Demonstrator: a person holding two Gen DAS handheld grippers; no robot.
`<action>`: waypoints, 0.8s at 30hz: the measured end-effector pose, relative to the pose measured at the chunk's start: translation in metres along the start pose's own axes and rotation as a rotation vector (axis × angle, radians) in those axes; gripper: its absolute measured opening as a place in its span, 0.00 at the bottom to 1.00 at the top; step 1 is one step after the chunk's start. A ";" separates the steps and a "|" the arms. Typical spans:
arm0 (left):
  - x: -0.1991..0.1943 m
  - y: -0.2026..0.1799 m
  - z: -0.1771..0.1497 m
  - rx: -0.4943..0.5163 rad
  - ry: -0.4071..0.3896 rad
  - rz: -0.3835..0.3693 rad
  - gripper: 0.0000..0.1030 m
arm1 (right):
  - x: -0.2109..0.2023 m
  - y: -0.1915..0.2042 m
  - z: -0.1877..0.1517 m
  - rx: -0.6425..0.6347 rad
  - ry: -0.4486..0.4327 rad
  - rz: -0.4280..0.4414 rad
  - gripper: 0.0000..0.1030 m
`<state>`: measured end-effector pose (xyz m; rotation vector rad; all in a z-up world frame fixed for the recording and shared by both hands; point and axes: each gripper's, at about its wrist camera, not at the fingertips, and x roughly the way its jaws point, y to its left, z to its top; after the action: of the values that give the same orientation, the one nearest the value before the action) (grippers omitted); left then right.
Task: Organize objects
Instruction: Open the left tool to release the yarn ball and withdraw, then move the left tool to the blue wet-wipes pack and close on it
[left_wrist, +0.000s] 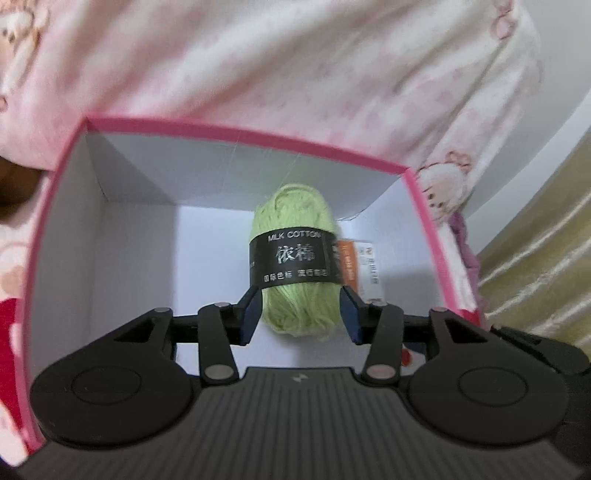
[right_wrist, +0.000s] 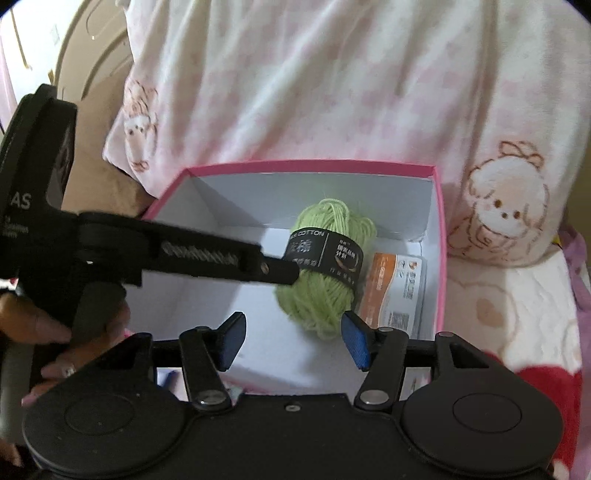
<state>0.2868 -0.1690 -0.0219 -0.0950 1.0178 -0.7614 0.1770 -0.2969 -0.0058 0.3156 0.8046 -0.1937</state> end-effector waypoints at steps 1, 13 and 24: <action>-0.009 -0.003 0.001 0.009 0.002 0.002 0.46 | -0.008 0.003 -0.001 0.004 0.000 0.003 0.61; -0.142 -0.022 -0.022 0.154 0.032 0.070 0.56 | -0.106 0.055 -0.011 -0.022 -0.020 0.046 0.65; -0.196 -0.017 -0.049 0.200 0.059 0.109 0.63 | -0.140 0.111 -0.030 -0.110 -0.019 0.099 0.71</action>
<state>0.1806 -0.0483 0.1014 0.1542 0.9890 -0.7657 0.0934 -0.1757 0.0995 0.2491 0.7755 -0.0591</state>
